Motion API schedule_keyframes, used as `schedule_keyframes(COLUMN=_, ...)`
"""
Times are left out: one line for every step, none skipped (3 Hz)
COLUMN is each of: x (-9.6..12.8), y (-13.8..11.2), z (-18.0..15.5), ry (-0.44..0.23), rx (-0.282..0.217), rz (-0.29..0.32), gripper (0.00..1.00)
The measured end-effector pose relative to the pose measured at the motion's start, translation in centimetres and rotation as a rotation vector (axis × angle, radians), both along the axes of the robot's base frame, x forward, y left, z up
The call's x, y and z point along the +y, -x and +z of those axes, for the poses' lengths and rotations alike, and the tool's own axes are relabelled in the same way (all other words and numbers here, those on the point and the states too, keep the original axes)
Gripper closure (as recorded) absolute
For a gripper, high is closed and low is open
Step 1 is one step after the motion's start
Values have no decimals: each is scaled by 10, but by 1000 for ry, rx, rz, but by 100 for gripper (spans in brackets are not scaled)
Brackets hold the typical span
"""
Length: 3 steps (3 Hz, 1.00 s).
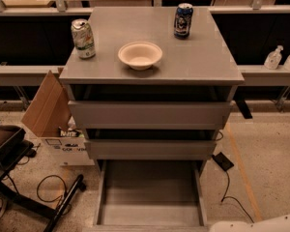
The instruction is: Close bottom drawer
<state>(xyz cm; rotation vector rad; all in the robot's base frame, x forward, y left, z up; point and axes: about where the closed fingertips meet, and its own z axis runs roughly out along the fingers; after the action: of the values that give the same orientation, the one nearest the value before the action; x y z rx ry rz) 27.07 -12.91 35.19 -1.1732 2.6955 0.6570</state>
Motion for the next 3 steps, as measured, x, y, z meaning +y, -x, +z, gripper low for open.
schedule_keyframes(x=1, y=31, z=-45, ry=-38, rx=39, rz=-49, gripper=41)
schedule_keyframes(x=7, y=49, z=-81, ry=-68, rx=70, rz=-68, gripper=65)
schedule_keyframes(x=20, y=41, z=-116, ry=-95, rx=89, rz=-39, gripper=96)
